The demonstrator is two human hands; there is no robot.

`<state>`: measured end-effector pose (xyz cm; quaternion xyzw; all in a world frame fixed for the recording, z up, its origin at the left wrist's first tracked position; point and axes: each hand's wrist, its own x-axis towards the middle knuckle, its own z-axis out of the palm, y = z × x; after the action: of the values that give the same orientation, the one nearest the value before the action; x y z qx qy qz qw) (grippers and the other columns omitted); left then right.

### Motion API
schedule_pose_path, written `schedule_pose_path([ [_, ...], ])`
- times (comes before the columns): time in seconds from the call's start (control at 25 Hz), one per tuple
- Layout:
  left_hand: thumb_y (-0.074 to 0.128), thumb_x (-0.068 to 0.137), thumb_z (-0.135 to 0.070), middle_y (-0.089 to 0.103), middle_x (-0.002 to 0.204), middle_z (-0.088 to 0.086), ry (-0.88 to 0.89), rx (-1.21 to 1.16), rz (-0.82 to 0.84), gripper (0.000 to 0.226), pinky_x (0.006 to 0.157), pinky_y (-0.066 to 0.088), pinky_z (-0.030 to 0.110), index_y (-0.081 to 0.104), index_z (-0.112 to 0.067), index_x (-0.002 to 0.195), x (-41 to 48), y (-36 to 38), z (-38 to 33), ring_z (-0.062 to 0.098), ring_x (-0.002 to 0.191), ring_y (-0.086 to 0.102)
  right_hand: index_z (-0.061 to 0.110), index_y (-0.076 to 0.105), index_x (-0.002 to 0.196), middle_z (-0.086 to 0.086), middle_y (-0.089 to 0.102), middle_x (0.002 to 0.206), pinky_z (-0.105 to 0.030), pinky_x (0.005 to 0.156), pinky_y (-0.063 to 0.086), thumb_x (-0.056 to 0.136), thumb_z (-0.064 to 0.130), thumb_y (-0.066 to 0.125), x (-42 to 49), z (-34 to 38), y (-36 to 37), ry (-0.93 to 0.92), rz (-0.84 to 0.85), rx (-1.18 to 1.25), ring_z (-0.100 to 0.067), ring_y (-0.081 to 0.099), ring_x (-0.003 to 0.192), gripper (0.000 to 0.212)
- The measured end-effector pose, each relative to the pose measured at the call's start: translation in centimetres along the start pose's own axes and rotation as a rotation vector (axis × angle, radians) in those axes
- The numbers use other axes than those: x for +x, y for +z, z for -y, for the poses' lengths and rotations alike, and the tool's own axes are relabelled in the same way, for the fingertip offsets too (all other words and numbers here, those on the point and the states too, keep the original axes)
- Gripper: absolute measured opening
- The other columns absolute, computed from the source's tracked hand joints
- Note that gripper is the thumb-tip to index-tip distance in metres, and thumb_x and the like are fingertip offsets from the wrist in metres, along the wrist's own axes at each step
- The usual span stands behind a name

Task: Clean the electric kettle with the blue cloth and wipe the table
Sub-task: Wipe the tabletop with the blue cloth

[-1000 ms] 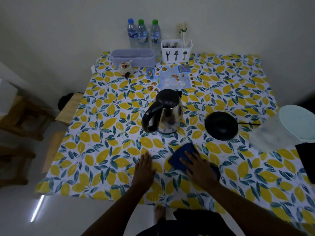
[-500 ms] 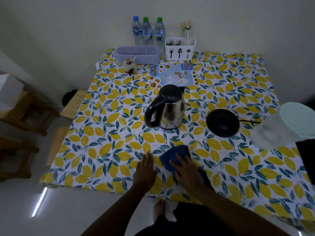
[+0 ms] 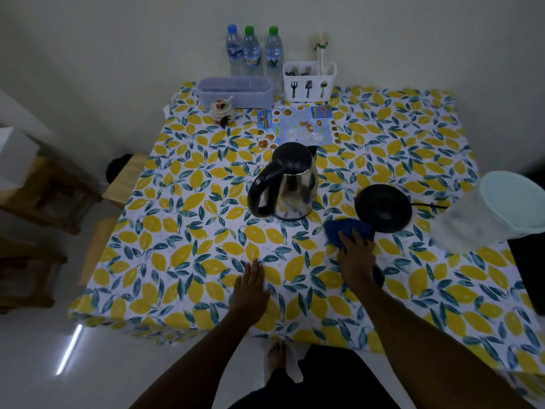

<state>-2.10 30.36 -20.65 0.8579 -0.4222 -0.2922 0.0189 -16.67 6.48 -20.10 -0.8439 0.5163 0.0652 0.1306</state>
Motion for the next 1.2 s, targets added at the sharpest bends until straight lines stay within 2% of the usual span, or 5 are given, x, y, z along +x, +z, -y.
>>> schedule_pose_path([
  [0.24,0.029,0.101,-0.042,-0.027,0.154,0.004,0.001,-0.005,-0.012,0.069,0.12,0.002,0.045,-0.01,-0.012,0.15,-0.1,0.1,0.0,0.026,0.146,-0.018,0.025,0.068,0.115,-0.011,0.058,0.133,-0.057,0.067,0.056,0.069,0.02,0.081,-7.8,3.5,3.7,-0.39,0.092,-0.016,-0.047,0.056,0.107,0.048],
  [0.56,0.033,0.1,-0.043,-0.019,0.16,0.005,-0.007,-0.006,0.023,0.071,0.119,0.005,0.046,-0.007,-0.014,0.151,-0.1,-0.4,0.0,0.024,0.147,-0.017,0.031,0.037,0.143,-0.004,0.019,0.158,-0.063,0.102,0.029,0.098,0.027,0.044,-3.6,8.6,2.9,-0.271,0.124,0.063,-0.042,0.017,0.138,0.046],
  [0.8,0.032,0.099,-0.047,-0.019,0.159,0.005,0.006,0.002,0.017,0.073,0.119,0.005,0.046,-0.008,-0.014,0.15,-0.2,-0.4,0.1,0.024,0.146,-0.017,0.031,0.057,0.128,-0.006,0.047,0.143,-0.057,0.076,0.052,0.085,0.023,0.065,-7.6,4.4,4.1,-0.481,0.059,0.0,-0.041,0.047,0.12,0.044],
  [1.04,0.036,0.1,-0.036,-0.018,0.158,0.005,0.101,0.042,0.012,0.067,0.12,0.005,0.046,0.0,-0.01,0.151,-0.6,-0.2,-1.4,0.028,0.148,-0.011,0.031,0.069,0.11,0.0,0.065,0.124,-0.044,0.053,0.057,0.064,0.019,0.084,-11.3,-1.9,4.1,-0.336,0.037,-0.068,-0.035,0.062,0.099,0.05],
  [1.2,0.036,0.101,-0.032,-0.015,0.158,-0.005,0.26,0.048,0.047,0.064,0.121,0.001,0.042,0.0,-0.016,0.152,-0.4,0.3,-5.8,0.023,0.148,-0.012,0.024,0.065,0.12,-0.007,0.061,0.13,-0.054,0.07,0.057,0.076,0.016,0.075,-10.5,-5.7,2.1,-0.168,-0.029,0.02,-0.045,0.055,0.107,0.045],
])
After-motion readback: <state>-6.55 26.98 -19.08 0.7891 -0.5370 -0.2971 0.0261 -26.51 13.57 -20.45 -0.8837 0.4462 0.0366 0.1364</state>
